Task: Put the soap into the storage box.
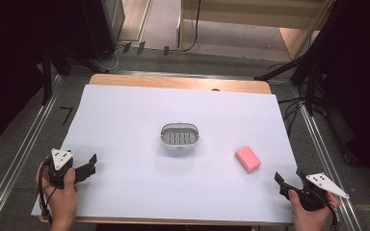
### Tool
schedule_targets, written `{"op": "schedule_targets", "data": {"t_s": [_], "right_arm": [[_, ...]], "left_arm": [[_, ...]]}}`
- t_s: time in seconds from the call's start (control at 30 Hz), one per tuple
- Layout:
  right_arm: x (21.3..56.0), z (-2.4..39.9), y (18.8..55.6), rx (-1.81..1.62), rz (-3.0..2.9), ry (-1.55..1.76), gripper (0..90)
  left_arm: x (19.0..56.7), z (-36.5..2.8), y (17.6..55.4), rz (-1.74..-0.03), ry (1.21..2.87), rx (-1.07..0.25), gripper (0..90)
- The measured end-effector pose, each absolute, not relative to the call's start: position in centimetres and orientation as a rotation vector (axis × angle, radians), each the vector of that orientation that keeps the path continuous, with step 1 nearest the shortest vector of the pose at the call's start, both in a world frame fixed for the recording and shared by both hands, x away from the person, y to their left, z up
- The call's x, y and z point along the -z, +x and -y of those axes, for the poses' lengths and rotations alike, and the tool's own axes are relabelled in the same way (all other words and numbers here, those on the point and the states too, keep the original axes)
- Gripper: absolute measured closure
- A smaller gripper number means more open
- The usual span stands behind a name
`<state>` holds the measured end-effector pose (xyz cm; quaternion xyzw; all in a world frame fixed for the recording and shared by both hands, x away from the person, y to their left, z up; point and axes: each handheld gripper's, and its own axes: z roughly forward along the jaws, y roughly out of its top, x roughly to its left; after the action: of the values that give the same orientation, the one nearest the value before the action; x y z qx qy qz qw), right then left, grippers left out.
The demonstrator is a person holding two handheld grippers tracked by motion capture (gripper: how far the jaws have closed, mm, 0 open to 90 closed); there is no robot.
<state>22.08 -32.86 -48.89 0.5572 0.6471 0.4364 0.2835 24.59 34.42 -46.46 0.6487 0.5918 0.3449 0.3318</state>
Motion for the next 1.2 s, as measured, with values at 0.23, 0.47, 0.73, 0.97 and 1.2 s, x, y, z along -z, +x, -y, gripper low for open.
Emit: {"op": "schedule_targets", "data": {"t_s": [0.23, 0.47, 0.73, 0.97, 1.2], "right_arm": [[48.5, 32.5, 21.7, -1.177, -1.726, 1.412, 39.7], [47.5, 31.1, 22.2, -1.047, -1.869, 1.404, 37.6], [45.3, 30.0, 23.0, -0.941, -2.012, 1.447, 23.5], [44.7, 29.8, 24.6, -0.813, -2.119, 1.494, 21.5], [44.9, 28.8, 26.7, -0.656, -2.266, 1.519, 13.3]], "left_arm": [[46.5, -34.4, 24.6, -1.549, 1.701, -0.902, 14.0], [46.5, -34.4, 24.5, -1.534, 1.697, -0.900, 14.1], [46.5, -34.3, 24.4, -1.511, 1.714, -0.898, 14.2], [46.5, -34.2, 24.4, -1.502, 1.720, -0.907, 14.2], [46.5, -33.9, 24.4, -1.491, 1.741, -0.925, 14.3]]}}
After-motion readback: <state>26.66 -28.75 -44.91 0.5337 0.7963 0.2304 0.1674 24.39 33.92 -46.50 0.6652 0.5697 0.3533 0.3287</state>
